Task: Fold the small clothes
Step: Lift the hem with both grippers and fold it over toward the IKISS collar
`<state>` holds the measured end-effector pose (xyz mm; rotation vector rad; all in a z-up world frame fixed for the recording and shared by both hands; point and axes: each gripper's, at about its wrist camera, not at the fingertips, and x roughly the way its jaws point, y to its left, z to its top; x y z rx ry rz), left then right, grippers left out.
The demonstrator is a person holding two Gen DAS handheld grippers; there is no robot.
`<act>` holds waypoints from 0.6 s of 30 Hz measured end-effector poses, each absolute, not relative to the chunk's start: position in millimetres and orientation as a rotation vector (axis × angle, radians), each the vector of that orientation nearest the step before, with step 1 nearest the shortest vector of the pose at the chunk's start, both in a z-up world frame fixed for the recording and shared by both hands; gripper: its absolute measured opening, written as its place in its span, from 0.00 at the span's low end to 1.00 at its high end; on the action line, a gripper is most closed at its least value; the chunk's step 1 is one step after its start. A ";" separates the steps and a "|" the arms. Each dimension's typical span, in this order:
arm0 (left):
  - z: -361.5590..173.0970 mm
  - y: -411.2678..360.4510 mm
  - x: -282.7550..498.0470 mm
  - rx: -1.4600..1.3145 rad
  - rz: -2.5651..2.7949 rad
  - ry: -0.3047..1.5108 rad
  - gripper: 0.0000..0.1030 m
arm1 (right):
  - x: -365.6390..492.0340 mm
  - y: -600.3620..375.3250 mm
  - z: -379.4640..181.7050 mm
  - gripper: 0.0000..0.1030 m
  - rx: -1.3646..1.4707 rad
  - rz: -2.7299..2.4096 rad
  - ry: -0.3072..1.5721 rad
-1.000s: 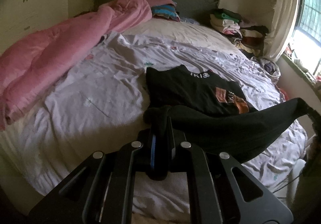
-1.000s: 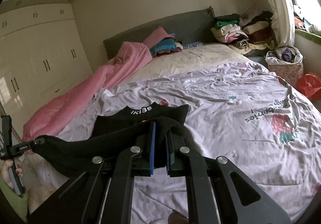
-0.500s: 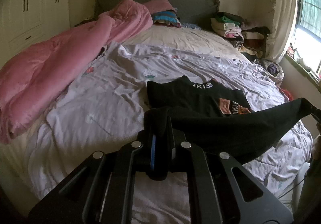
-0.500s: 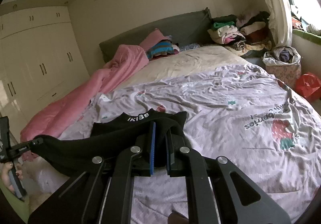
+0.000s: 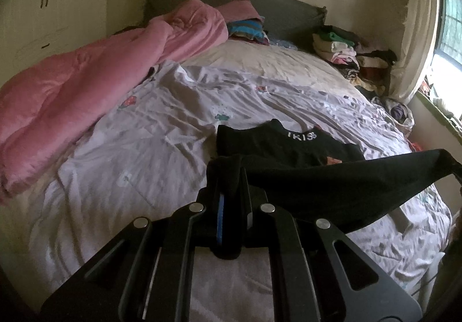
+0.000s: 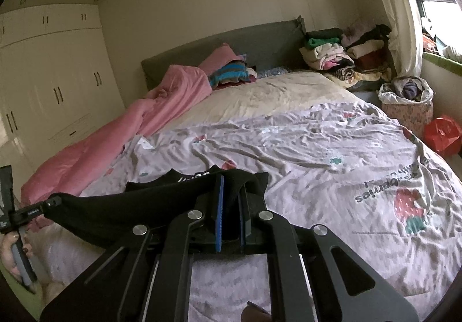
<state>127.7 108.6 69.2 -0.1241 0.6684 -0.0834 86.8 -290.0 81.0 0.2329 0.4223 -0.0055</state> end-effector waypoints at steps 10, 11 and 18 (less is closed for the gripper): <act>69.0 102.8 154.5 -0.116 -0.059 0.640 0.02 | 111.5 -292.7 74.7 0.07 0.222 -0.040 0.423; 68.6 101.6 158.0 -0.116 -0.056 0.638 0.02 | 113.3 -292.9 74.6 0.07 0.225 -0.042 0.424; 65.2 98.5 180.3 -0.124 -0.036 0.622 0.02 | 130.7 -299.1 68.2 0.07 0.232 -0.064 0.429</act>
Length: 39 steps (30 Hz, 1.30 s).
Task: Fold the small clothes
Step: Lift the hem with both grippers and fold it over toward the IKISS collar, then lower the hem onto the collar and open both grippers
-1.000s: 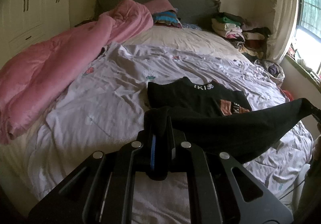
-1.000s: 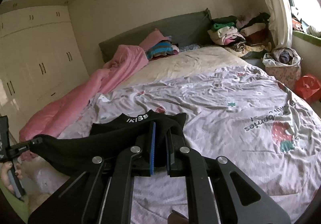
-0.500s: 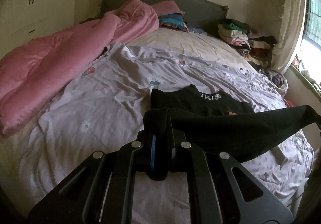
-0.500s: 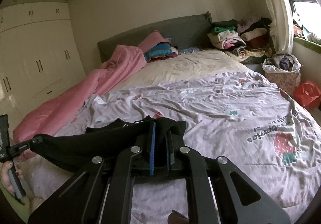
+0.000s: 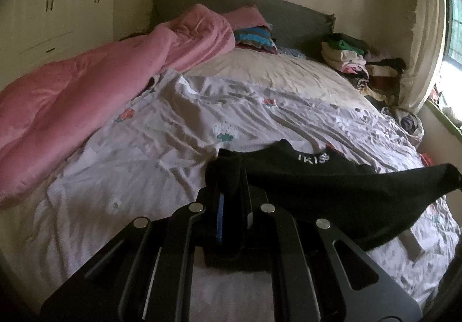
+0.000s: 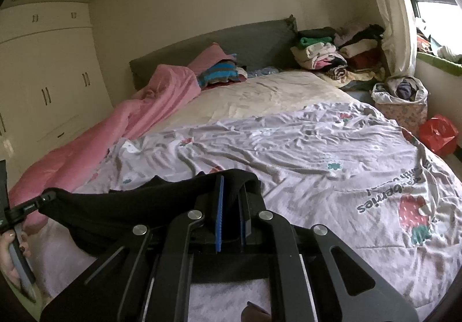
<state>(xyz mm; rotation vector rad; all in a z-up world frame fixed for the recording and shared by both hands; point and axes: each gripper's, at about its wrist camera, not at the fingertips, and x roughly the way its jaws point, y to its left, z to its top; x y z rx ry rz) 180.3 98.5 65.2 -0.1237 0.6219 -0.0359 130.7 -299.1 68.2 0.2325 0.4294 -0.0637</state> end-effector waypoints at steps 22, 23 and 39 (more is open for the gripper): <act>12.9 97.6 238.8 -0.126 0.025 0.613 0.05 | 196.2 -307.6 29.2 0.08 0.196 -0.131 0.492; 8.2 97.1 240.7 -0.121 0.024 0.621 0.05 | 198.8 -307.1 25.3 0.08 0.192 -0.136 0.498; -20.1 96.3 244.6 -0.066 0.029 0.653 0.11 | 219.9 -297.4 -23.5 0.10 0.174 -0.224 0.587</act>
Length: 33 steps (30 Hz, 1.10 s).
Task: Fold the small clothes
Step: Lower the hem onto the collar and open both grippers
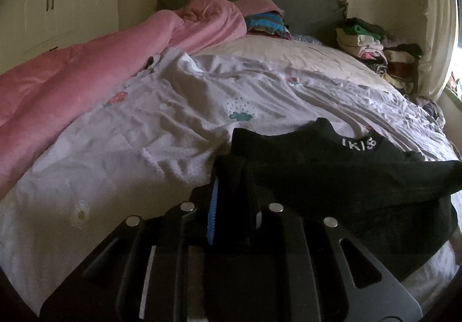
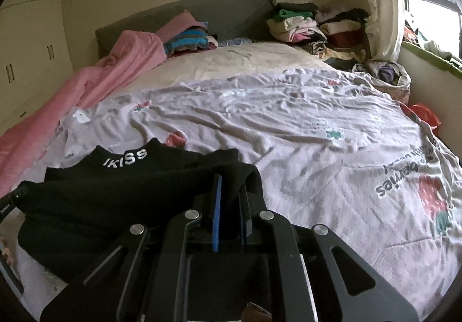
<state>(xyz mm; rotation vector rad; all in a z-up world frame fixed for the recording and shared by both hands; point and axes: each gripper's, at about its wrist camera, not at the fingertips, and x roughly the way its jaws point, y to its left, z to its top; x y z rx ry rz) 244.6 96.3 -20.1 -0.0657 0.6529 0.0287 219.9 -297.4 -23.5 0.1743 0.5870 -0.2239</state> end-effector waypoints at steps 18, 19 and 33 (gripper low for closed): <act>-7.2 79.0 220.1 -0.025 -0.047 0.604 0.59 | 184.0 -282.0 -20.6 0.40 0.170 -0.190 0.565; -5.8 76.9 217.2 -0.027 -0.057 0.596 0.65 | 183.2 -279.0 -20.1 0.40 0.165 -0.183 0.565; -9.3 44.1 197.8 -0.042 -0.224 0.660 0.35 | 180.2 -224.0 -29.1 0.16 0.035 0.014 0.645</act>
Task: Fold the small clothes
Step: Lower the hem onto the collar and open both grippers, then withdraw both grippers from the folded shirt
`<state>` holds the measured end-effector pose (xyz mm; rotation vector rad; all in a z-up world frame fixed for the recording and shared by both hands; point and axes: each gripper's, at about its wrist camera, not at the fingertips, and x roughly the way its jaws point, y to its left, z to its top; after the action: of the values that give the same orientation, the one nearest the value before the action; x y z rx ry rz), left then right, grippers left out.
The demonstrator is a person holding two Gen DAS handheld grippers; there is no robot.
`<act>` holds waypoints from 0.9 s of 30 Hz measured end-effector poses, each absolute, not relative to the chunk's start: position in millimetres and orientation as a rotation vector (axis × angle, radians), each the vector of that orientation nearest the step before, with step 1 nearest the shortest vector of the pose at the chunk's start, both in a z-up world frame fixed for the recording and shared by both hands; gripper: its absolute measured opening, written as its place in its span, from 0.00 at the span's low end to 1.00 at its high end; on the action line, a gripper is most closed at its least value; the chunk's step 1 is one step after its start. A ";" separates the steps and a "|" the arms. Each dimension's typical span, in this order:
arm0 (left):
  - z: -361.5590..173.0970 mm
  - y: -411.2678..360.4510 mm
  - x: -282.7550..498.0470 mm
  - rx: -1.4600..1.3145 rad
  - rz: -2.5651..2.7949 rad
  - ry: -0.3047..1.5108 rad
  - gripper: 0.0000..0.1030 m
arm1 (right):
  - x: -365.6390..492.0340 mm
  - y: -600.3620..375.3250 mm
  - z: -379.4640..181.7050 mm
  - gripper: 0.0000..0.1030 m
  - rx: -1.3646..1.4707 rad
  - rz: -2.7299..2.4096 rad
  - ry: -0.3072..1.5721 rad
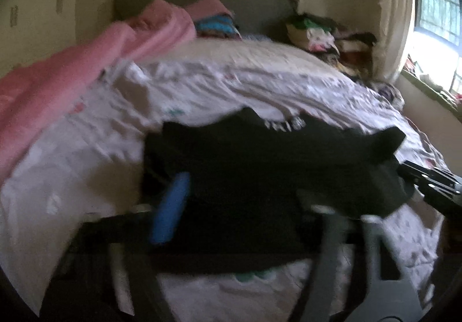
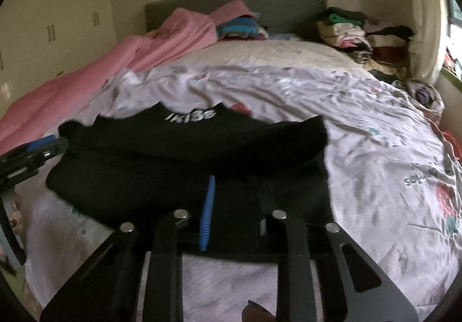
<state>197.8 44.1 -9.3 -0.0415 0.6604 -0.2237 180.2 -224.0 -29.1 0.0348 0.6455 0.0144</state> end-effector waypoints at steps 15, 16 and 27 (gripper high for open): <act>-43.3 62.6 233.5 -0.066 -0.143 0.797 0.16 | 221.8 -218.1 -65.7 0.16 -0.039 -0.047 0.801; -45.0 64.9 237.4 -0.071 -0.137 0.798 0.16 | 226.7 -220.7 -66.3 0.16 -0.027 -0.046 0.804; -41.1 84.8 267.1 -0.114 -0.124 0.707 0.27 | 285.7 -231.9 -61.4 0.16 0.022 -0.018 0.806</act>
<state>267.1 84.8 -41.1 -0.1139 0.7067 -0.1240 285.7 -231.9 -61.4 0.0224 0.8060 -0.0179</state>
